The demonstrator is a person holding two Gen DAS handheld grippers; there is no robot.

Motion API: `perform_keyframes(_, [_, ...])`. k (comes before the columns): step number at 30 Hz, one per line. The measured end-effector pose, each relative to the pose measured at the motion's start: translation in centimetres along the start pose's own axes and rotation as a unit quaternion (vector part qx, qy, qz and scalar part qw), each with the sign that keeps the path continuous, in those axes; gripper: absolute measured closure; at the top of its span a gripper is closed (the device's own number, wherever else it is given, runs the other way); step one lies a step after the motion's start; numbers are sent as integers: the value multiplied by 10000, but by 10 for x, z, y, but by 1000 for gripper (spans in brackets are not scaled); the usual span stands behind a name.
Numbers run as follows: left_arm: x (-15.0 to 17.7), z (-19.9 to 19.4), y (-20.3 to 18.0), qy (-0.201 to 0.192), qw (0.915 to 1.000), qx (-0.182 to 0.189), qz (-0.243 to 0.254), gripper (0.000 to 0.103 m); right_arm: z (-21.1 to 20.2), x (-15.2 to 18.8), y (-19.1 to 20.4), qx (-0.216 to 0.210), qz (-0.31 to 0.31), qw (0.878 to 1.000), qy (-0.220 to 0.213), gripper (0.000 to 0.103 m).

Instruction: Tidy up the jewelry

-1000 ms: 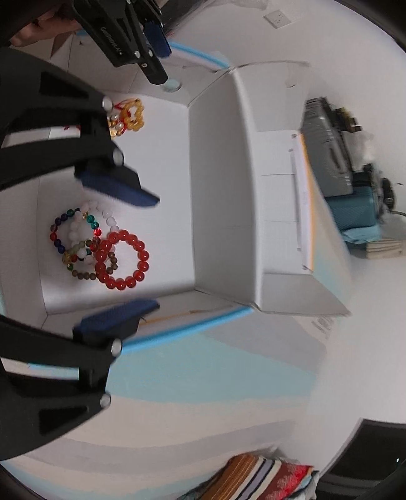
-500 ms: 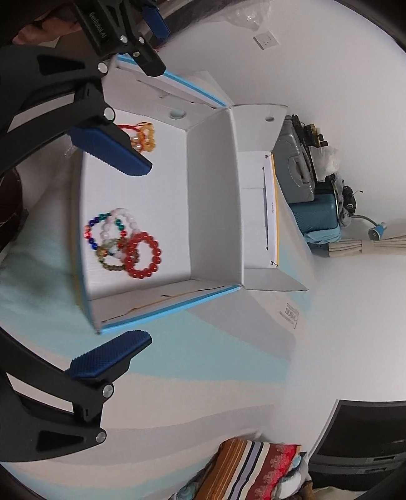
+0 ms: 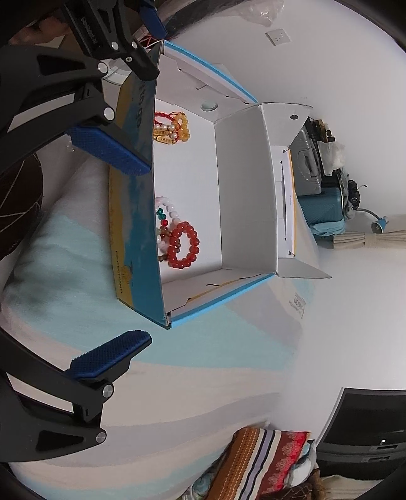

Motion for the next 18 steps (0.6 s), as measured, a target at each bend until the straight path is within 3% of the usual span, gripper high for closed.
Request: perform_keyframes(18, [-3,-3,-6,13,10000,-25,62,6,0,-2,-1,-12,19,10000,8,8])
Point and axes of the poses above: each gripper's, at about its wrist camera, not at the fingertips, and z roughly the way its jaws point, y to its left, x to its underside, the point moved 4 cm from there along z, roughly the way its jaws point, and after that the axes turned 3 degrees about x, right-handed, at the moved point
